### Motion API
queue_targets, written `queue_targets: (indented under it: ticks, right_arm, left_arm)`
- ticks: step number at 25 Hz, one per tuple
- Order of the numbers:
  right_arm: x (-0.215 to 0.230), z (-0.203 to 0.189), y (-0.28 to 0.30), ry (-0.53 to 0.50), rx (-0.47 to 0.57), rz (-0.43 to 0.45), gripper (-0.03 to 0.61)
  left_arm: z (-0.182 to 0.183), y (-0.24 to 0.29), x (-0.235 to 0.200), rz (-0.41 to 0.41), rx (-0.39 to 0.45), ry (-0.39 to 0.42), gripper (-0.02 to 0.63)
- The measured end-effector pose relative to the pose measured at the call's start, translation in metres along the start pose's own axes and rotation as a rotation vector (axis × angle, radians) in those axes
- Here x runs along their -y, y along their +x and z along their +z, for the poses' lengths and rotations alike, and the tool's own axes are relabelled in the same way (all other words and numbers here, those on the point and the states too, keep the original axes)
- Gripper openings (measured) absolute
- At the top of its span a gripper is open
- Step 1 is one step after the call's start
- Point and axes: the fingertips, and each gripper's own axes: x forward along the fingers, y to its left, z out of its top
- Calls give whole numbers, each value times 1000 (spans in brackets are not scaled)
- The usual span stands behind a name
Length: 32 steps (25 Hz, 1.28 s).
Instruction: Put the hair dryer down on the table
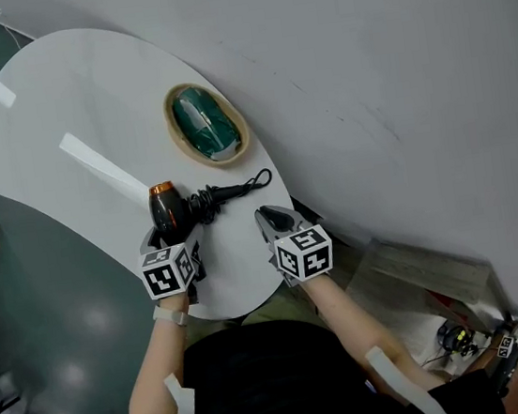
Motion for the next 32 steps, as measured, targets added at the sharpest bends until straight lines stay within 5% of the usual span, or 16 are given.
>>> queue_targets:
  ticks: [12, 20, 32]
  right_arm:
    - [-25, 9, -33, 81, 96, -95, 35]
    - [-47, 27, -64, 133, 207, -147, 35]
    - [-99, 85, -127, 0, 381, -161, 34]
  left_arm:
    - [14, -17, 2, -81, -56, 63, 434]
    - [52, -53, 15, -174, -31, 212, 426]
    - [125, -143, 79, -505, 248, 372, 136]
